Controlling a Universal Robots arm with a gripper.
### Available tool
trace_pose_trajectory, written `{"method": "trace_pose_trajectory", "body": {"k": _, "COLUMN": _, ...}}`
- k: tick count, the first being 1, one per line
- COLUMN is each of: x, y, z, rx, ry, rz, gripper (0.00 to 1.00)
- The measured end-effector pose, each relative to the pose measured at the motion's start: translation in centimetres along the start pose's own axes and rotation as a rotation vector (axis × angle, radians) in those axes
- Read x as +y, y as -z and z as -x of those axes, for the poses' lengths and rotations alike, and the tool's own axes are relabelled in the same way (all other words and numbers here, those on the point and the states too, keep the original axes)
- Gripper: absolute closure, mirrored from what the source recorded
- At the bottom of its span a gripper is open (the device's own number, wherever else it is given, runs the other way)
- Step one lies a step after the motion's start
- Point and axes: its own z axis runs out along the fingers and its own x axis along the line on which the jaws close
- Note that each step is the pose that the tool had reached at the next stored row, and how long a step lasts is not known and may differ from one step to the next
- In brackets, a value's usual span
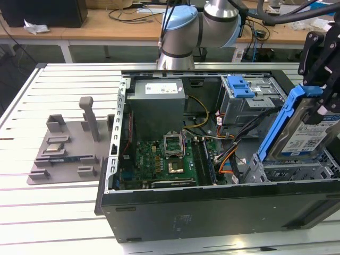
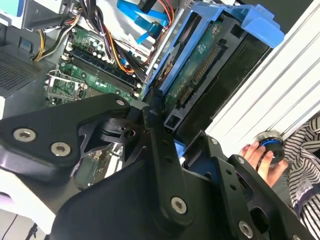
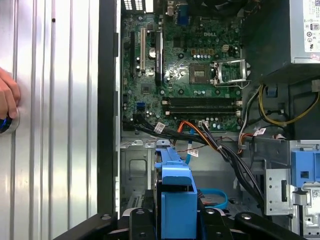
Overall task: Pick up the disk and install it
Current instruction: 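Insert the disk into the insertion slot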
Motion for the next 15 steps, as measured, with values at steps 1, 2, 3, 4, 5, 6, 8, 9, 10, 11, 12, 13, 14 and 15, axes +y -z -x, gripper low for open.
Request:
{"method": "trace_pose_trajectory", "body": {"k": 1, "x": -0.01, "y": -0.21, "z": 0.00, "rx": 0.0002, "ry": 0.000, "rz": 0.0001, "gripper": 0.63}}
{"method": "trace_pose_trajectory", "body": {"k": 2, "x": -0.03, "y": -0.66, "z": -0.01, "rx": 0.0006, "ry": 0.000, "rz": 0.0003, "gripper": 0.63}}
{"method": "trace_pose_trajectory", "body": {"k": 3, "x": -0.05, "y": -1.02, "z": 0.00, "rx": 0.0005, "ry": 0.000, "rz": 0.0007, "gripper": 0.63}}
{"method": "trace_pose_trajectory", "body": {"k": 4, "x": -0.08, "y": -1.63, "z": 0.00, "rx": 0.0004, "ry": 0.000, "rz": 0.0014, "gripper": 0.63}}
{"method": "trace_pose_trajectory", "body": {"k": 5, "x": -0.10, "y": -1.86, "z": 0.00, "rx": 0.0005, "ry": 0.000, "rz": 0.0016, "gripper": 0.63}}
{"method": "trace_pose_trajectory", "body": {"k": 6, "x": -0.11, "y": -2.06, "z": 0.00, "rx": 0.0005, "ry": 0.000, "rz": 0.0017, "gripper": 0.63}}
{"method": "trace_pose_trajectory", "body": {"k": 8, "x": -0.14, "y": -2.60, "z": 0.00, "rx": 0.0004, "ry": 0.000, "rz": 0.0021, "gripper": 0.63}}
{"method": "trace_pose_trajectory", "body": {"k": 9, "x": -0.15, "y": -2.82, "z": 0.00, "rx": 0.0005, "ry": 0.000, "rz": 0.0024, "gripper": 0.63}}
{"method": "trace_pose_trajectory", "body": {"k": 10, "x": -0.16, "y": -3.17, "z": 0.00, "rx": 0.0005, "ry": 0.000, "rz": 0.0026, "gripper": 0.63}}
{"method": "trace_pose_trajectory", "body": {"k": 11, "x": -0.18, "y": -3.37, "z": 0.00, "rx": 0.0005, "ry": 0.000, "rz": 0.0027, "gripper": 0.63}}
{"method": "trace_pose_trajectory", "body": {"k": 12, "x": -0.19, "y": -3.54, "z": 0.00, "rx": 0.0005, "ry": 0.000, "rz": 0.0028, "gripper": 0.63}}
{"method": "trace_pose_trajectory", "body": {"k": 13, "x": -0.20, "y": -3.80, "z": 0.00, "rx": 0.0005, "ry": 0.000, "rz": 0.0030, "gripper": 0.63}}
{"method": "trace_pose_trajectory", "body": {"k": 14, "x": -0.21, "y": -4.01, "z": 0.00, "rx": 0.0005, "ry": 0.000, "rz": 0.0031, "gripper": 0.63}}
{"method": "trace_pose_trajectory", "body": {"k": 15, "x": -0.22, "y": -4.27, "z": 0.00, "rx": 0.0004, "ry": 0.000, "rz": 0.0032, "gripper": 0.63}}
